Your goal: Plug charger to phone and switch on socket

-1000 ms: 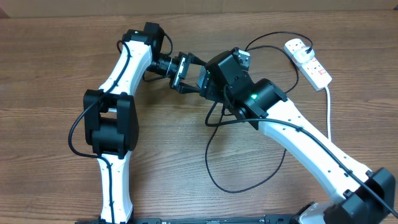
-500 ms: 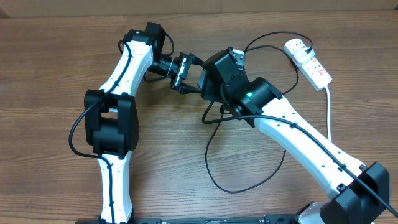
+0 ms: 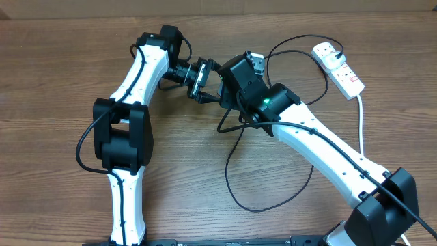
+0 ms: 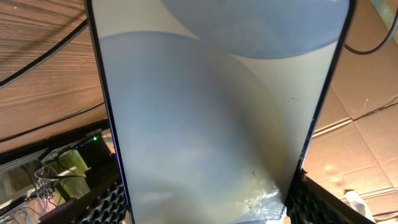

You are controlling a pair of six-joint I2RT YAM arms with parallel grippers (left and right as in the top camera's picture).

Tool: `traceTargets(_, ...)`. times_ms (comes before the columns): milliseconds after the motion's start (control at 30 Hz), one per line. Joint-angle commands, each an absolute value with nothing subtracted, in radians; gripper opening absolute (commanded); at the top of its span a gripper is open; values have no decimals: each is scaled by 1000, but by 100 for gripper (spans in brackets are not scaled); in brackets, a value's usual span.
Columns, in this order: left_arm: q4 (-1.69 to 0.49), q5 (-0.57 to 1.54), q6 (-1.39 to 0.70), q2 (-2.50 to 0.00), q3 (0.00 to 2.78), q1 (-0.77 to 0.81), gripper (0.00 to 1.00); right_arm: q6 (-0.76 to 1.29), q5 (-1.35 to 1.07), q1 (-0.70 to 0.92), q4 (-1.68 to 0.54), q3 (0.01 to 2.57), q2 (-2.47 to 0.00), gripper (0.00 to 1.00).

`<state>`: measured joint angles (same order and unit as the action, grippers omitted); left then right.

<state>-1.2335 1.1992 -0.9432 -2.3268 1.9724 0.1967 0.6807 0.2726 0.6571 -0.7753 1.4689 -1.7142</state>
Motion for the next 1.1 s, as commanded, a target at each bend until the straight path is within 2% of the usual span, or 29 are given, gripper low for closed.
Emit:
traceTargets(0, -1234, 1239, -928, -2334, 2002, 204, 68, 672, 323, 659, -767, 1499, -1712, 51)
traceTargets(200, -1234, 1239, -928, -2334, 2002, 204, 69, 673, 321, 659, -760, 1499, -1712, 49)
traceTargets(600, -1233, 1239, -923, -2334, 2002, 204, 69, 677, 302, 659, -755, 1499, -1712, 35)
traceTargets(1067, -1229, 1239, -920, -2334, 2002, 204, 69, 680, 279, 659, -757, 1499, -1712, 30)
